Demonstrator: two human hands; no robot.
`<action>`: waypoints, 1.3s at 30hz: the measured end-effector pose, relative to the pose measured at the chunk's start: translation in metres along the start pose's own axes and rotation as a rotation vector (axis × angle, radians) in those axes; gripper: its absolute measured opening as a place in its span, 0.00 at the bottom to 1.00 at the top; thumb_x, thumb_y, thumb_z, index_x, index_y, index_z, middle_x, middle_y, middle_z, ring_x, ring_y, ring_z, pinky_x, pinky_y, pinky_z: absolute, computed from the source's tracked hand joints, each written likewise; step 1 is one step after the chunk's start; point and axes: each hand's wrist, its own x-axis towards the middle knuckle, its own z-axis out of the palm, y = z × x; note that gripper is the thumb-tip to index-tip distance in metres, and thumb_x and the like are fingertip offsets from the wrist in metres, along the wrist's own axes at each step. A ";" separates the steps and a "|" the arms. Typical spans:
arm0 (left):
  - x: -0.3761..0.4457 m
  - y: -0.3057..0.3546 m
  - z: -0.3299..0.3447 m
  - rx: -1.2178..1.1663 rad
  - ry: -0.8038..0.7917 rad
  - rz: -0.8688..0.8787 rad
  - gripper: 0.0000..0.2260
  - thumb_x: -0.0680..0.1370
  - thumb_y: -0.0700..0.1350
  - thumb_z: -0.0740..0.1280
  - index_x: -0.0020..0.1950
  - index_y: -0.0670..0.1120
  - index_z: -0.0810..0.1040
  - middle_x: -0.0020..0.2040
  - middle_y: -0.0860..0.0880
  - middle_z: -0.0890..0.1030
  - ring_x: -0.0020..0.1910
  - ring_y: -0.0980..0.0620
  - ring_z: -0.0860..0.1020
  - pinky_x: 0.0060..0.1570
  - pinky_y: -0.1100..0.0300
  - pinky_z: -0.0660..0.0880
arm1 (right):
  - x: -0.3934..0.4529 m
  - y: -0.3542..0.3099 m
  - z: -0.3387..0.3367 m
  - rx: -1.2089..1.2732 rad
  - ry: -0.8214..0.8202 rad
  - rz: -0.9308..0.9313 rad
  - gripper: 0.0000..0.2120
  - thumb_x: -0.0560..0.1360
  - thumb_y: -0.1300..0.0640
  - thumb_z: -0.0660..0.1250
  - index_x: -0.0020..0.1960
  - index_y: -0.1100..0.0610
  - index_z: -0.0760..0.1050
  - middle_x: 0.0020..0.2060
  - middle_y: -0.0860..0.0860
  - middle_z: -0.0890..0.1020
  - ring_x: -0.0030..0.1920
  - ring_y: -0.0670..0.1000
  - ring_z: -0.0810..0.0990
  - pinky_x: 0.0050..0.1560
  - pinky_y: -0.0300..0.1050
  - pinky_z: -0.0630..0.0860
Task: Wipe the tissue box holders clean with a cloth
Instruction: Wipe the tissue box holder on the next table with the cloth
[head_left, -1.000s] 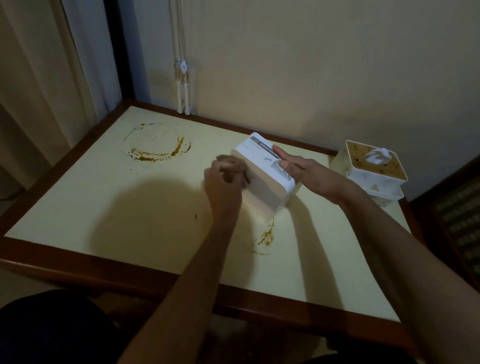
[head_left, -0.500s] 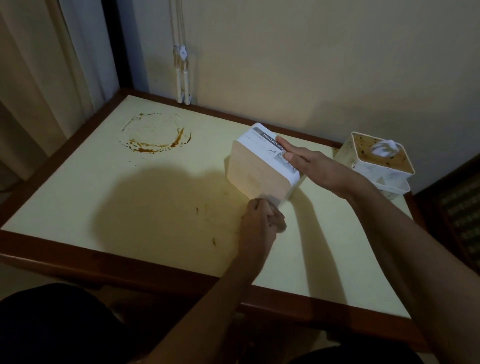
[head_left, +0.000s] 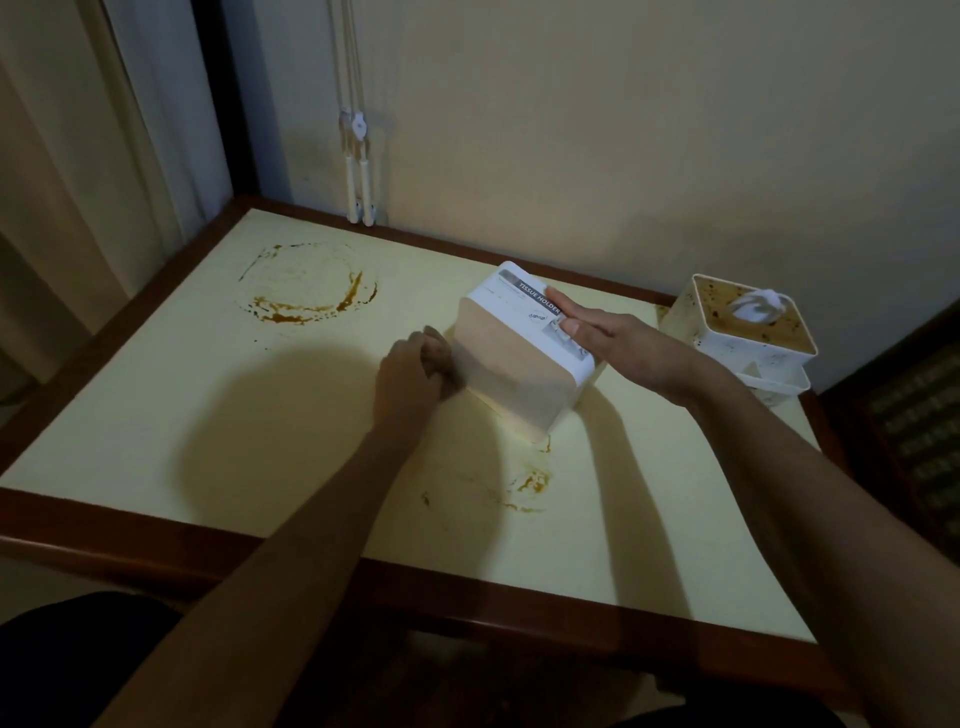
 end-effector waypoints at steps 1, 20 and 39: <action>-0.005 -0.001 0.003 -0.001 -0.032 -0.017 0.12 0.68 0.33 0.68 0.48 0.44 0.76 0.46 0.47 0.78 0.45 0.48 0.76 0.44 0.65 0.72 | -0.001 -0.001 0.000 0.007 0.006 0.002 0.21 0.82 0.49 0.54 0.74 0.40 0.57 0.65 0.31 0.64 0.65 0.35 0.63 0.55 0.26 0.61; 0.016 0.017 -0.110 0.434 -0.482 -0.239 0.15 0.69 0.47 0.74 0.52 0.42 0.81 0.49 0.45 0.82 0.48 0.49 0.80 0.43 0.58 0.77 | -0.012 -0.001 0.022 -0.043 0.508 0.100 0.35 0.74 0.39 0.64 0.76 0.47 0.57 0.75 0.51 0.61 0.74 0.52 0.60 0.69 0.49 0.60; 0.041 0.101 -0.077 -0.328 -0.508 -0.217 0.21 0.70 0.39 0.75 0.62 0.43 0.78 0.51 0.50 0.83 0.48 0.55 0.80 0.51 0.59 0.78 | -0.019 0.012 0.022 0.522 0.453 0.282 0.32 0.66 0.44 0.75 0.64 0.53 0.68 0.56 0.54 0.79 0.52 0.56 0.81 0.53 0.56 0.80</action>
